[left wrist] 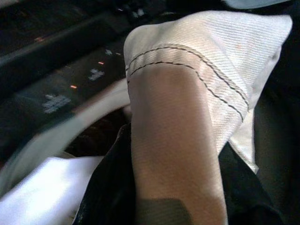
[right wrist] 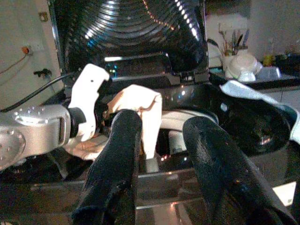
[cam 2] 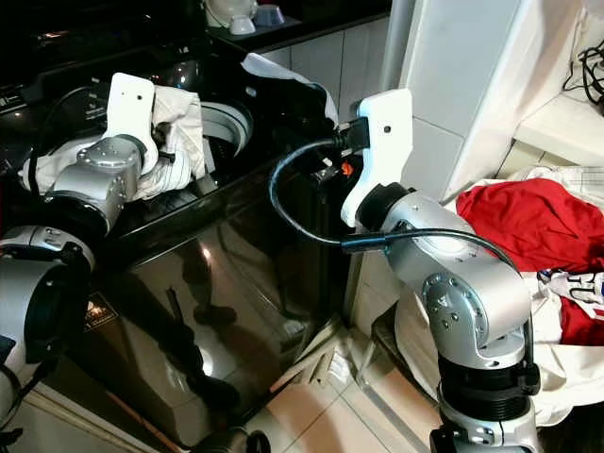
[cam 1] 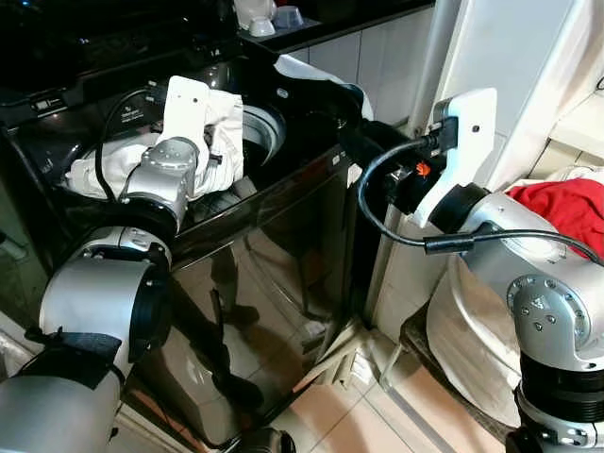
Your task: Clothes washing
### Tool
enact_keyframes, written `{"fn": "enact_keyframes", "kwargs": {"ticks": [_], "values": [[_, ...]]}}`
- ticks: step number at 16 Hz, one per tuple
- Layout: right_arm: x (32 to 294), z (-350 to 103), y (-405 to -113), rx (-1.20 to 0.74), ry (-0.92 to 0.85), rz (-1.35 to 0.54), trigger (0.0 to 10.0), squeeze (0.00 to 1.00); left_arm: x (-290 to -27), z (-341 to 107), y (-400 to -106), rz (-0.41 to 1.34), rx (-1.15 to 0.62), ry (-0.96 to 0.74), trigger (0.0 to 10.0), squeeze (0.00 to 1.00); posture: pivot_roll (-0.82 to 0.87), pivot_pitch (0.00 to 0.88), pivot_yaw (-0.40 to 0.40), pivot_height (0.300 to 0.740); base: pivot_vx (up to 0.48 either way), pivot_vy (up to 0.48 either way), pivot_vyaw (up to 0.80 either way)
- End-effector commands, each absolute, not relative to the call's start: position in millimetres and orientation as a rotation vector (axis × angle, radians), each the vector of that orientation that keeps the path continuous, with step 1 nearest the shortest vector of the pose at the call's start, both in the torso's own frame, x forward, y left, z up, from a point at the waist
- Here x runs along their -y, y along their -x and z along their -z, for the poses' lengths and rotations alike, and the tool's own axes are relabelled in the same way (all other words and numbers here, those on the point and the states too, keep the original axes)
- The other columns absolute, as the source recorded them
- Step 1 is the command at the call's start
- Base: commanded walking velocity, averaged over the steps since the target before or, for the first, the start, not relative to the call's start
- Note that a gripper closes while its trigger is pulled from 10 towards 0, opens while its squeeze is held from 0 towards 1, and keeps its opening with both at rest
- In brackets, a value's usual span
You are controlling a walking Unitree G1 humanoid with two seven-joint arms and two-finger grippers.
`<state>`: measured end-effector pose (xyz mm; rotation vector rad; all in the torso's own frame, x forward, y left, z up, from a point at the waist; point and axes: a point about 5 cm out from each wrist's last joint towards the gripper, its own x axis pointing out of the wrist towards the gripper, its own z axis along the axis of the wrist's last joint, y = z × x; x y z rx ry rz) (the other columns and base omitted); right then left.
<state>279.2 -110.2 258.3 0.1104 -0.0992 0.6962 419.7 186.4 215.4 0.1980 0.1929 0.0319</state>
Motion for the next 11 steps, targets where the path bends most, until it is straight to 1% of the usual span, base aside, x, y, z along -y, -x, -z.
{"fn": "enact_keyframes", "kwargs": {"ticks": [1,3,5,7,8,9,10,11], "values": [[107,-261,-275,0.101,-0.107,-0.730,10.0,0.00,-179,-230,-423,0.010,-0.166,-0.161,10.0,1.00,-0.02,0.000,0.078,0.740,0.000,0.000,0.00],[107,-260,-274,0.082,-0.109,-0.738,10.0,0.00,-174,-235,-424,0.053,-0.172,-0.154,10.0,1.00,-0.02,0.000,0.077,0.740,0.000,0.000,0.00],[109,-259,-274,0.061,-0.108,-0.738,10.0,0.00,-172,-243,-424,0.111,-0.203,-0.204,10.0,1.00,-0.02,0.000,0.079,0.740,0.000,0.000,0.00],[111,-259,-274,0.056,-0.107,-0.731,10.0,0.00,-172,-247,-424,0.123,-0.198,-0.221,10.0,1.00,-0.02,0.000,0.081,0.740,0.000,0.000,0.00],[117,-258,-277,0.047,-0.101,-0.685,10.0,0.00,-172,-269,-424,0.149,-0.068,-0.280,10.0,1.00,-0.02,0.000,0.076,0.740,0.000,0.000,0.00],[122,-257,-280,0.040,-0.100,-0.638,10.0,0.00,-170,-290,-422,0.173,0.058,-0.274,10.0,0.77,-0.02,0.000,0.076,0.740,0.000,0.000,0.00],[124,-257,-281,0.037,-0.100,-0.622,10.0,0.00,-169,-295,-421,0.184,0.093,-0.260,10.0,0.00,-0.02,0.000,0.074,0.740,0.000,0.000,0.00],[127,-256,-284,0.026,-0.102,-0.589,10.0,0.00,-170,-299,-420,0.189,0.083,-0.257,10.0,0.00,-0.02,0.000,0.071,0.740,0.000,0.000,0.00]]}}
